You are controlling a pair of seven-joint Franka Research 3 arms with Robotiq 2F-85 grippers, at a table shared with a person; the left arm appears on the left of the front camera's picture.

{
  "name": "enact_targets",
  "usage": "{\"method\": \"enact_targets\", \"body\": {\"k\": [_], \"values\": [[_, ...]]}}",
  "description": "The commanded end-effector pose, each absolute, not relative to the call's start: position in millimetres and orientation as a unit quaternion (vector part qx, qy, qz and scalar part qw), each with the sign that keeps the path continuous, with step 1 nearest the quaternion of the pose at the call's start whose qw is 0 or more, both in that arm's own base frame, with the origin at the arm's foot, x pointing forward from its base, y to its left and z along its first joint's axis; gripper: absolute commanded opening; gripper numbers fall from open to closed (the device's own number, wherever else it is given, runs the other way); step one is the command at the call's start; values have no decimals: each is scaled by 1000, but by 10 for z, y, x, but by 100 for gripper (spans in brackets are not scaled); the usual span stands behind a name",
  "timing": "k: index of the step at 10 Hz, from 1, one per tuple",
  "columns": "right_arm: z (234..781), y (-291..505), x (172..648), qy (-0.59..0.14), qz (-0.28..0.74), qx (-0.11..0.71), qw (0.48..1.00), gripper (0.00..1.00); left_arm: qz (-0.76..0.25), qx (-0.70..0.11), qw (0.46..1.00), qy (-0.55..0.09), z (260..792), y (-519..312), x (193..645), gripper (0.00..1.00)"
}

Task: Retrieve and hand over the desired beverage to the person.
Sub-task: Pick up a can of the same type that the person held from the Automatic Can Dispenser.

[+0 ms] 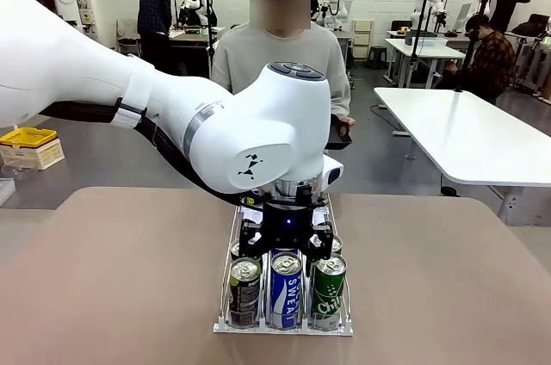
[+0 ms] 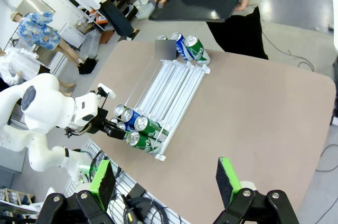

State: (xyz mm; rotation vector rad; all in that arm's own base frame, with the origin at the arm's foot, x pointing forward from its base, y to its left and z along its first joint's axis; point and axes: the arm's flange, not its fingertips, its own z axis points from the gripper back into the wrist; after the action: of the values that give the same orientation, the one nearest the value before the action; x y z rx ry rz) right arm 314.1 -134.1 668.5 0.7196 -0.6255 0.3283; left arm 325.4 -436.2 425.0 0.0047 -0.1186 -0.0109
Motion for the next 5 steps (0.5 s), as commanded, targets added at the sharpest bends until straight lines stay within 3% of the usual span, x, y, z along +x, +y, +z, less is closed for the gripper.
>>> {"method": "enact_targets", "body": {"k": [1,4,5], "values": [[6681,-1339,3164,-307,167,359,866,100,0,-6,998,-63,4222,-4351,3234,1],[6681,-1339,3164,-307,167,359,866,100,1,-3,998,-60,4220,-4346,3234,0],[6681,-1339,3164,-307,167,359,866,100,1,-2,998,-59,4221,-4344,3234,10]]}}
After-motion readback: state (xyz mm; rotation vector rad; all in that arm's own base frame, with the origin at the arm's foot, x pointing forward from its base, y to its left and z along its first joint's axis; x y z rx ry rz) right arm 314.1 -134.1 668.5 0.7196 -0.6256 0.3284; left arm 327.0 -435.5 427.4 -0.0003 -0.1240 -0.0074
